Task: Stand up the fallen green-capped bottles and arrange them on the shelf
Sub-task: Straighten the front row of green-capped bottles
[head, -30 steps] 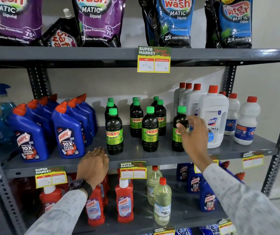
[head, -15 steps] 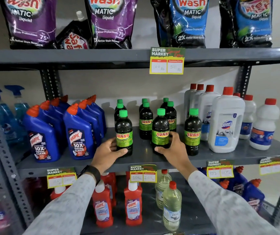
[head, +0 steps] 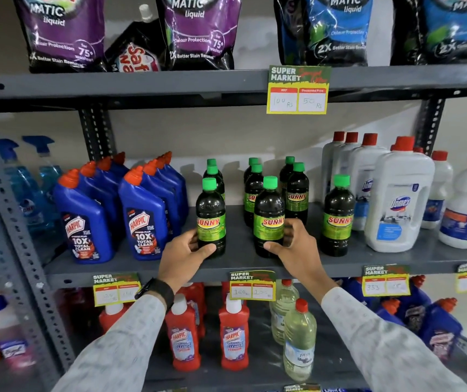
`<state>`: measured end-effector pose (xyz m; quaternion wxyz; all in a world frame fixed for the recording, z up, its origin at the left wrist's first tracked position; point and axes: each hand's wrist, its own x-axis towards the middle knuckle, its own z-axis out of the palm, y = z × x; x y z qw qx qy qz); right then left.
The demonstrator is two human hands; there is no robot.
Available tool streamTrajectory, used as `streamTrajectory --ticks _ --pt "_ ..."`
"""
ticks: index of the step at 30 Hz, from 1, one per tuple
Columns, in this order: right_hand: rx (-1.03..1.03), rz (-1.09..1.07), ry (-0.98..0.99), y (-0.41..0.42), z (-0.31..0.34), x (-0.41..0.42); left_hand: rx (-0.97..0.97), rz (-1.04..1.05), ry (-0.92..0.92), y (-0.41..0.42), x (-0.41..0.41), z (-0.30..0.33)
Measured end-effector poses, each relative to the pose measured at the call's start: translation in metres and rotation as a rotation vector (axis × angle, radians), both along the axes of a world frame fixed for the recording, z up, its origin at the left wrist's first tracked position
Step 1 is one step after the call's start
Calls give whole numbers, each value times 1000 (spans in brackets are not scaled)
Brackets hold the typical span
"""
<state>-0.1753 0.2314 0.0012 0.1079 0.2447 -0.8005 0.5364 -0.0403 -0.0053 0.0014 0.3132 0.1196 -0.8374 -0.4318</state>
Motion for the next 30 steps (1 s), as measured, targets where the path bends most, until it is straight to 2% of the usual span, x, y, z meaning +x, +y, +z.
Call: streamTrajectory --ticks 30 --pt "7 39 14 0 -1 13 -10 -15 4 0 4 -3"
